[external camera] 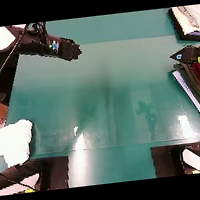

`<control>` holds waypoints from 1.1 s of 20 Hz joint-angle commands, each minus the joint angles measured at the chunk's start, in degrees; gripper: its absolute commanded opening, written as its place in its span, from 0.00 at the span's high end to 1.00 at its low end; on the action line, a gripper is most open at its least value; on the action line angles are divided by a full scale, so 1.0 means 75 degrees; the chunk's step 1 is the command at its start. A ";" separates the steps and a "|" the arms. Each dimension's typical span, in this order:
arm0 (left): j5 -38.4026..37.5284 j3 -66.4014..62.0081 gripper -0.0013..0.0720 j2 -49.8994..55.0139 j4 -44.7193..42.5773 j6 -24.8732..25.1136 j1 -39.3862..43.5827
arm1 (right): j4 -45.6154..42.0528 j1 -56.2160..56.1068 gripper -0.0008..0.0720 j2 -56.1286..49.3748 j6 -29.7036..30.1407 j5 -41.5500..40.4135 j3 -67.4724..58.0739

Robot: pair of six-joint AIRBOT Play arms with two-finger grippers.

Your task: Fold the shirts.

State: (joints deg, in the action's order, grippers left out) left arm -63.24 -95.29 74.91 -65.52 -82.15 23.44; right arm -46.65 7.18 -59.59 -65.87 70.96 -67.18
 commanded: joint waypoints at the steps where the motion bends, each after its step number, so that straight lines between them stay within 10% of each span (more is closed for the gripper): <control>1: 0.0367 0.0000 0.94 0.0000 -0.0003 0.0003 0.0003 | 0.0009 -0.0006 0.96 0.0006 -0.0006 0.0000 0.0003; 17: 0.0880 -0.0117 0.94 -0.0079 -0.0020 -0.0055 -0.0020 | 0.0009 -0.0006 0.96 0.0006 -0.0006 0.0688 0.0003; 19: -0.0781 -0.0385 0.32 -0.0323 -0.0484 -0.0052 -0.0117 | 0.0009 -0.0006 0.96 0.0006 -0.0006 0.0711 0.0003; 22: -0.3392 -0.0373 0.26 -0.0831 -0.3051 -0.0458 -0.0149 | 0.0006 -0.0009 0.96 0.0006 -0.0006 0.0673 0.0003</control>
State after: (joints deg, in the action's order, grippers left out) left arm -71.11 -97.67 71.22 -73.47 -83.09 22.65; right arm -46.59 7.18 -59.59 -65.91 75.79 -67.18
